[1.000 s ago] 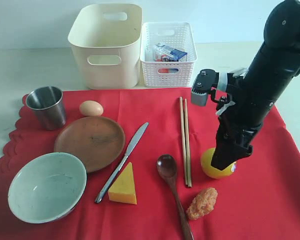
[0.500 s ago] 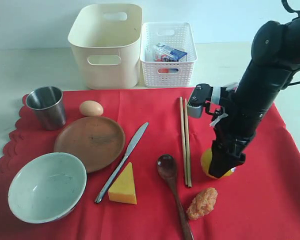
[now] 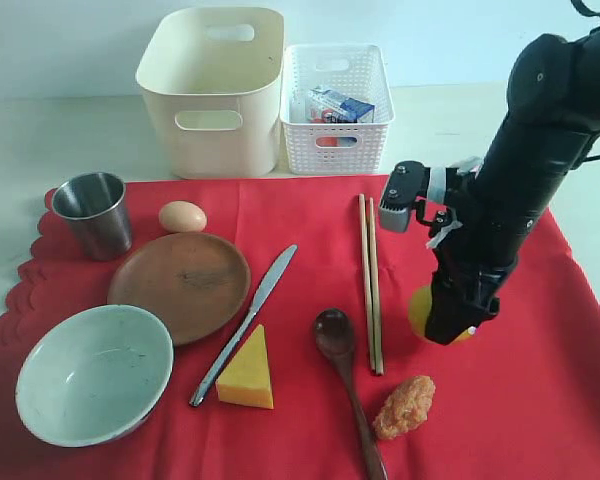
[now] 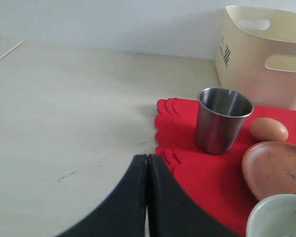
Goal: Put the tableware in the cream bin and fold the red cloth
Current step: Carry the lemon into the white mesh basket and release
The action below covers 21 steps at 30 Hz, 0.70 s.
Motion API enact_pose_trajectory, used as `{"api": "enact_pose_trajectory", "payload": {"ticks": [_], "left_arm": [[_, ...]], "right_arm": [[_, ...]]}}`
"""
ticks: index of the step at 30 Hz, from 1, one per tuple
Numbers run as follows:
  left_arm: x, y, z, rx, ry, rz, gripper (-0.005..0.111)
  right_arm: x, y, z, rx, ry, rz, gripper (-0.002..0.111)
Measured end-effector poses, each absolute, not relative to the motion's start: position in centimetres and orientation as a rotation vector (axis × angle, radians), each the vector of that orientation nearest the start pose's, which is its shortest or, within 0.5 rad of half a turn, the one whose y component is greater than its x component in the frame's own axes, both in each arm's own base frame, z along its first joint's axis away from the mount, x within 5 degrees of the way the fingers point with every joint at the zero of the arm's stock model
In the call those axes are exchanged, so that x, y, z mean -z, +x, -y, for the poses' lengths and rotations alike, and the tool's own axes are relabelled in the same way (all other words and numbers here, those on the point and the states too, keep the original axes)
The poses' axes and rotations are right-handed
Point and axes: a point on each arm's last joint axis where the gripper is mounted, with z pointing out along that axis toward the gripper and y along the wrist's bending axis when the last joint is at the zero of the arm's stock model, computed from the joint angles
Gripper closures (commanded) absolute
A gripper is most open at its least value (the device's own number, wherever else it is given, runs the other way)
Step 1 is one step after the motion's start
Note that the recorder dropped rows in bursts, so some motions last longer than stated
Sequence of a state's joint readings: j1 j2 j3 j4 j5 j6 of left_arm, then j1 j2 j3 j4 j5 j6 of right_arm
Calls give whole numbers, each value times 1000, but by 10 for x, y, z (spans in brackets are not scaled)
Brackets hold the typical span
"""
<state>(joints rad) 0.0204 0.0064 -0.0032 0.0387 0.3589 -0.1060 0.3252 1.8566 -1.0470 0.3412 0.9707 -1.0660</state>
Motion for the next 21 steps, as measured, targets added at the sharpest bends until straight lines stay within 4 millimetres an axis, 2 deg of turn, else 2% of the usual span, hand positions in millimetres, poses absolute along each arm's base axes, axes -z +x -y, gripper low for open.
{"api": "enact_pose_trajectory", "payload": {"ticks": [5,8,11,21], "left_arm": [[-182,53,-2,22,-93,-1843,107],[-182,53,-2,22,-93,-1843,107],[-182,53,-2,22,-93,-1843,107],[-182,53,-2,22,-93,-1843,107]], "right_arm": [[-174,294,-126,-407,-1693,-2514,108],[-188,300,-127,-364,-1594,-2490,108],[-197,308,-129,-311,-1448,-2475,108],[-222,337,-134,-203,-1183,-2354,108]]}}
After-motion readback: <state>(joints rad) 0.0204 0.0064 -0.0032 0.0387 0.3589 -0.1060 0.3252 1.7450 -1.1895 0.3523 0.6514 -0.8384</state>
